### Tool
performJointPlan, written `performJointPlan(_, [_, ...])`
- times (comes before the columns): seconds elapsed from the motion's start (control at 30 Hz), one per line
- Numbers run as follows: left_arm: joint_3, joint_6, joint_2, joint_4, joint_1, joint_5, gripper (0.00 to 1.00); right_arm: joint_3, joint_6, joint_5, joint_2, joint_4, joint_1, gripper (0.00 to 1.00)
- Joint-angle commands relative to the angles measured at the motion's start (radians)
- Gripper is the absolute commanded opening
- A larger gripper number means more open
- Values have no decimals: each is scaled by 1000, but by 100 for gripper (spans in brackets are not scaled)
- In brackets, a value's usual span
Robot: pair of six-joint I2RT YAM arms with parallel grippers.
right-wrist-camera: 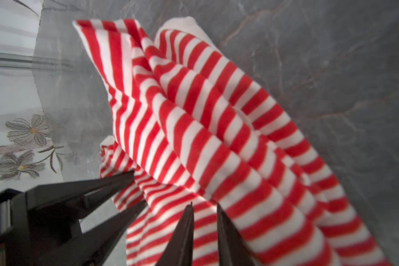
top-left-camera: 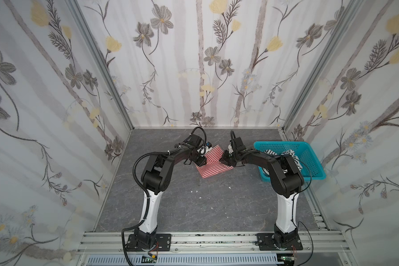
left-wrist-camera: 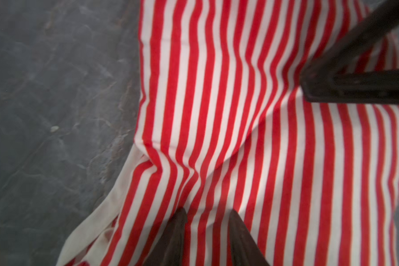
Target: Fold and stack the tank tops
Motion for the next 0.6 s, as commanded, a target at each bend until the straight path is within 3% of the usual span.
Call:
performJointPlan(0.0, [-31,27,-14,-76,25,-216,36,-56,11,26,-61,7,44,22])
performJointPlan(0.13, [-30,50,-62,-71,66,-251,38,-102,27,0,-115,27,130,24])
performJointPlan(0.23, [-28,53,-121,-71,87,-214,40,-102,29,-23,-150,51,166,25])
performJointPlan(0.4, [-69,3,-240,-73,88,-110,43,-35,27,-8,-172,61,144,27])
performJointPlan(0.57, [-149,-47,-286,-71,87,-5,44,142,34,-87,-45,65,109,27])
